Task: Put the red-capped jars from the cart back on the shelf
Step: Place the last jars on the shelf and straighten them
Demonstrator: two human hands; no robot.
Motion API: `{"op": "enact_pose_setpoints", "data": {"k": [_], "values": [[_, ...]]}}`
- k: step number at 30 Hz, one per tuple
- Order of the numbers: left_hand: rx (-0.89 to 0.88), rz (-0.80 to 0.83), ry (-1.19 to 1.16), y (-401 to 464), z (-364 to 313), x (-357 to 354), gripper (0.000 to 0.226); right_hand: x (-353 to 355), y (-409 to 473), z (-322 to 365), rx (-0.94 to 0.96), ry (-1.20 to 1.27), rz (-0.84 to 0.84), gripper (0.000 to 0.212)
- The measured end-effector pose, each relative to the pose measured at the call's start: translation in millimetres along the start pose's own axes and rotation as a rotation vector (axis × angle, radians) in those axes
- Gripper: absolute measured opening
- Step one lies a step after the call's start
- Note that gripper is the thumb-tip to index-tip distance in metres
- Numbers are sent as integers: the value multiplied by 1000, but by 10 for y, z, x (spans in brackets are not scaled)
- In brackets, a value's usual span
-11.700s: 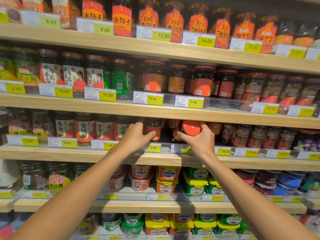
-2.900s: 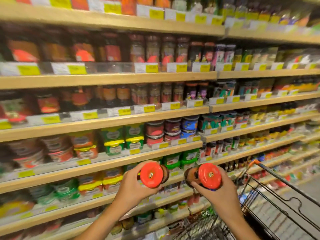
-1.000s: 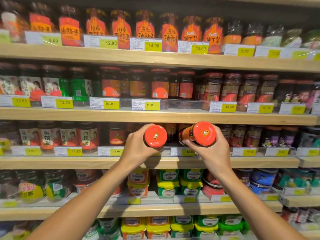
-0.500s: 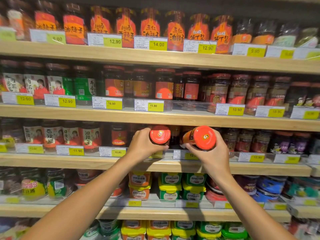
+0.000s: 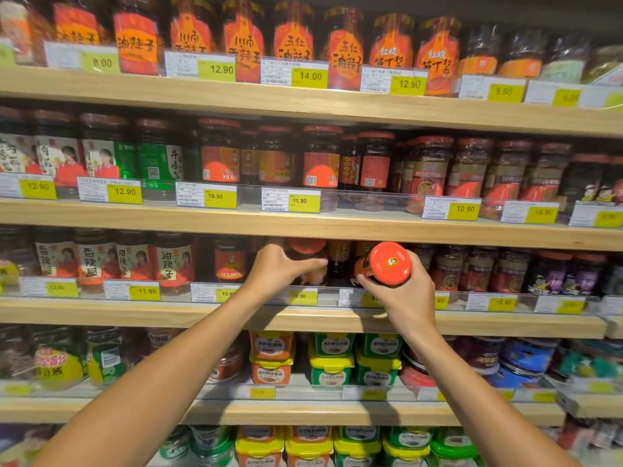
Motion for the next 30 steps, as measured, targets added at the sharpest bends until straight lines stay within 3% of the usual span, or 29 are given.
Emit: {"op": "enact_pose_setpoints", "data": {"k": [4,7,12,15,17,23,30], "values": [[-5,-14,-65,-6,-63,10,85,-64,28,-42,-32,-34,2,55],[57,33,-48,-20,-64,-38,53,-106,115,-67,-62,-84,12,54],[75,99,-40,15,-9,-94,72,-164,259,-124,-124,-201,13,53],[17,143,6,13,-34,-113,53,-205,314,-106,-121,-262,13,45],[-3,174,56,-5,-30,-121,43,-230,351,-82,-129,-305,16,51],[-119,256,95,-35,-55,-131,42,-317,472,-114,-268,-374,52,60],[-159,267,159,-81,-9,-122,35,-436,507,-177,-209,-505,123,70]]}}
Point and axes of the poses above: each hand's wrist, its own y-axis towards the middle knuckle, its own x-axis out of the back of the hand, z = x × y, the point moved 5 cm from there along y, towards the middle knuckle, and after that the axes turned 8 degrees about -z, right-handed, at the moved point
